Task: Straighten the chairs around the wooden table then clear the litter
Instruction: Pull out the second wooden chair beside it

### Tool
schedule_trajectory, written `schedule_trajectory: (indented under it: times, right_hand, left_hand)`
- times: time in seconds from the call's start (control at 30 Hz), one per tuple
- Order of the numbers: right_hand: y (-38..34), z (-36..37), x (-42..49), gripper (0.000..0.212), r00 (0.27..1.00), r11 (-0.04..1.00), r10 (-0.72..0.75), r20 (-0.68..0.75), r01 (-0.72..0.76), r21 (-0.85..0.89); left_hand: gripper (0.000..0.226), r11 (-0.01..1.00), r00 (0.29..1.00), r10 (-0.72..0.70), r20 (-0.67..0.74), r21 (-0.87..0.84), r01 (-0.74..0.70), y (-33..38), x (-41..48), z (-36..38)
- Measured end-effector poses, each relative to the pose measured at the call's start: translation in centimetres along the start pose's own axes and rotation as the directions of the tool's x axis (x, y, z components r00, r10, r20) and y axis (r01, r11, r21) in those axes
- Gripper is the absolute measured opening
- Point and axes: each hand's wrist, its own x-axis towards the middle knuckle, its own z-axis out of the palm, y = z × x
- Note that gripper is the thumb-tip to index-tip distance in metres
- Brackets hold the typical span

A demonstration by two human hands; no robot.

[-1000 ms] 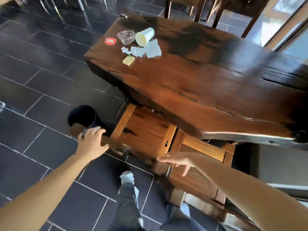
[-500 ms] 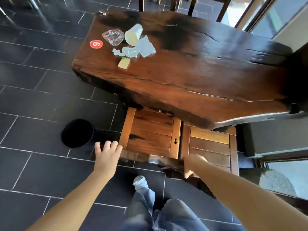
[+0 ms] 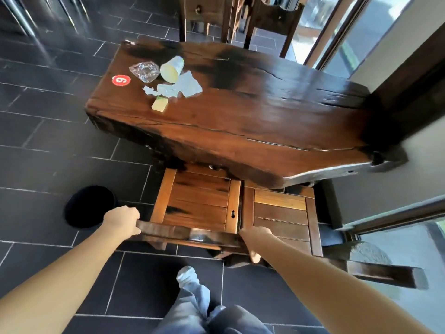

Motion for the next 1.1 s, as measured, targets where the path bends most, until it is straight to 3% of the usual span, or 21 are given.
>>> schedule_trajectory:
  times: [0.13, 0.4, 0.53, 0.7, 0.77, 0.87, 0.93, 1.0, 1.1]
  right_hand:
    - [0.3, 1.2, -1.1, 0.059, 0.999, 0.999, -0.026, -0.02, 0.025, -0.041]
    - [0.9, 2.6, -2.6, 0.064, 0.998, 0.992, -0.035, -0.043, 0.029, -0.12]
    - [0.8, 3.1, -2.8, 0.056, 0.996, 0.99, -0.04, -0.08, 0.028, -0.141]
    - [0.8, 3.1, -2.5, 0.051, 0.995, 0.987, -0.047, -0.092, 0.032, -0.159]
    - [1.0, 3.1, -2.3, 0.053, 0.994, 0.987, -0.046, -0.095, 0.031, -0.156]
    - [0.8, 3.7, -1.5, 0.068, 0.995, 0.996, -0.035, -0.09, 0.027, -0.09]
    - [0.4, 4.6, -0.8, 0.07, 0.988, 1.0, -0.004, -0.154, 0.007, 0.018]
    - [0.7, 5.4, -0.6, 0.054, 0.96, 0.99, 0.008, -0.28, 0.032, 0.136]
    - [1.9, 5.9, -0.5, 0.038, 0.889, 0.958, -0.169, -0.425, 0.25, 0.142]
  left_hand:
    - [0.038, 1.0, 1.0, 0.0, 0.0, -0.015, 0.0, 0.8, -1.9, 1.1]
    - [0.039, 0.994, 0.999, -0.046, 0.008, -0.094, 0.047, 1.9, -5.4, 3.7]
    - [0.033, 0.968, 0.99, -0.075, -0.116, -0.249, 0.044, 2.0, -6.5, 5.3]
    - [0.019, 0.904, 0.905, -0.262, -0.335, -0.415, 0.108, 3.1, -6.6, 7.5]
    - [0.009, 0.823, 0.848, -0.386, -0.364, -0.552, 0.138, 4.0, -6.3, 7.2]
    - [0.019, 0.677, 0.733, -0.577, -0.36, -0.713, 0.183, 4.9, -5.6, 6.4]
    - [0.021, 0.664, 0.703, -0.605, -0.374, -0.725, 0.185, 5.0, -5.0, 6.3]
    - [0.021, 0.684, 0.715, -0.586, -0.382, -0.707, 0.183, 4.9, -4.5, 6.6]
    - [0.021, 0.717, 0.723, -0.559, -0.406, -0.674, 0.176, 4.9, -4.2, 6.9]
